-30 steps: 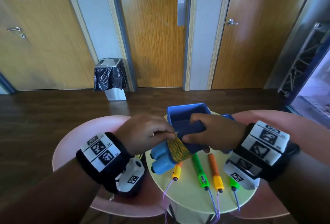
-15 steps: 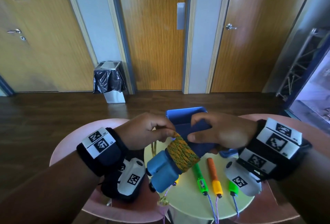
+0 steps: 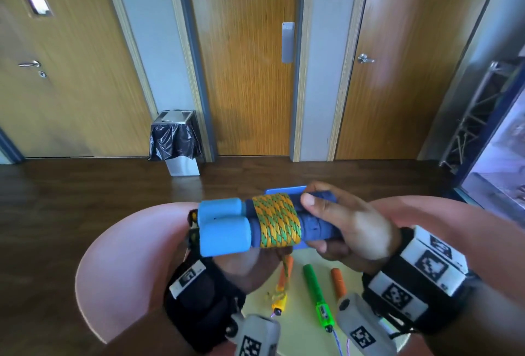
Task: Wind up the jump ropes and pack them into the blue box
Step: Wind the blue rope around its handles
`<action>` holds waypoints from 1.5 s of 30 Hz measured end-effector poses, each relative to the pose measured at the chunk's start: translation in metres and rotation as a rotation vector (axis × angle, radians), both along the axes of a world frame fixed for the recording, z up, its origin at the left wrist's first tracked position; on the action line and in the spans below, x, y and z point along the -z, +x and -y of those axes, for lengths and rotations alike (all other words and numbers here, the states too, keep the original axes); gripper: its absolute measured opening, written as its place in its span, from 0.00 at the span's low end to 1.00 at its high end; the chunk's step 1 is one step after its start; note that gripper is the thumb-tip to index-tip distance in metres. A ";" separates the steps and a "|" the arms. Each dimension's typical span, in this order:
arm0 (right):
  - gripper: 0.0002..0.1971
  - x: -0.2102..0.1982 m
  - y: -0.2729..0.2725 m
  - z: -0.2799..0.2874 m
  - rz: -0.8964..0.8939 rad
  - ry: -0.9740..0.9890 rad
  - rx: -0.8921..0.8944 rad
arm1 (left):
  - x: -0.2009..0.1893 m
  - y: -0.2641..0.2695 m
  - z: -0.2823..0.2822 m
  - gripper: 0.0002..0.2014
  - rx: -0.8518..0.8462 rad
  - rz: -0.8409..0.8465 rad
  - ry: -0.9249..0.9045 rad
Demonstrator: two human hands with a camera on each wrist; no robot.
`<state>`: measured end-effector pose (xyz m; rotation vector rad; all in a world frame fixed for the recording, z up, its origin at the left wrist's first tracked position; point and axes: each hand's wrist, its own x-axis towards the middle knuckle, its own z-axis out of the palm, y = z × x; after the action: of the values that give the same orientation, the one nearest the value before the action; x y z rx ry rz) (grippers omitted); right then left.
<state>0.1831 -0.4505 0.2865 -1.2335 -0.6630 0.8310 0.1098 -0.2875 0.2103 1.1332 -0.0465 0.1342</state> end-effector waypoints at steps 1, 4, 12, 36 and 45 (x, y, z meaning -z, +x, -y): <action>0.20 0.001 -0.002 -0.002 -0.020 0.010 0.032 | -0.006 -0.001 0.013 0.20 0.007 0.040 -0.109; 0.26 0.005 -0.006 -0.008 -0.058 0.034 0.130 | -0.011 0.002 0.029 0.14 -0.143 0.077 -0.276; 0.22 0.015 -0.013 -0.028 0.017 0.030 0.443 | -0.009 -0.007 0.038 0.17 -0.528 -0.086 0.412; 0.17 0.021 0.020 -0.010 0.898 -0.811 0.293 | -0.071 -0.013 -0.022 0.07 -0.225 0.262 1.723; 0.18 0.000 0.039 0.003 0.690 -0.697 -0.083 | -0.081 0.003 -0.033 0.11 -0.028 0.478 1.695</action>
<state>0.2217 -0.4537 0.2863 -2.1853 -1.0205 0.7166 0.1129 -0.2547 0.2909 2.7651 -0.6699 0.4255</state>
